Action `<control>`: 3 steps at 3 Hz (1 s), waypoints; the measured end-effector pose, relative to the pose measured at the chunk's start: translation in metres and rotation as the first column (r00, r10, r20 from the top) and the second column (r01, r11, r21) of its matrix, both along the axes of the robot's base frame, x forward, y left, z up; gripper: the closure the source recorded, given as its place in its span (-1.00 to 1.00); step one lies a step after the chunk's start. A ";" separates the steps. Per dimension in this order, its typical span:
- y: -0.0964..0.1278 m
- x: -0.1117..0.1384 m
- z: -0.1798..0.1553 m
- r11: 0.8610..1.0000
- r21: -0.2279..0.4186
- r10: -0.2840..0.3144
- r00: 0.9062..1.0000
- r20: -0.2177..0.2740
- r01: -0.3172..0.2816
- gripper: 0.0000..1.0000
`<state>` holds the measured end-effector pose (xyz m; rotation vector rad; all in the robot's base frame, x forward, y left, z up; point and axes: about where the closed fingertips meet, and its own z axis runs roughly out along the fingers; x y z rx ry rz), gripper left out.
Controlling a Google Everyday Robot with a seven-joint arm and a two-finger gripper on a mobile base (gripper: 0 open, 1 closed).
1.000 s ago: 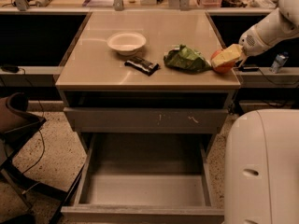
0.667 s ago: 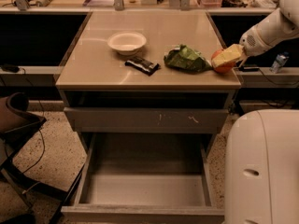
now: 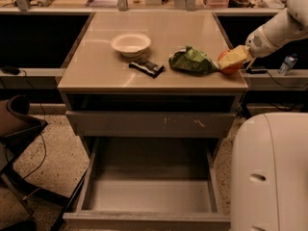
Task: Pick apple from middle drawer and place on counter
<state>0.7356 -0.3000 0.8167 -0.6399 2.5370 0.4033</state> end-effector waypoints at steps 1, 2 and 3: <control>0.000 0.000 0.000 1.000 0.000 0.000 1.000 0.000 0.000 -0.77; 0.000 0.000 0.000 1.000 0.000 0.000 1.000 0.000 0.000 -1.00; 0.000 0.000 0.000 1.000 0.000 0.000 1.000 0.000 0.000 -1.00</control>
Offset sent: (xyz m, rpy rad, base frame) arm 0.0000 0.0000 0.0000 0.0000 0.0000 0.0000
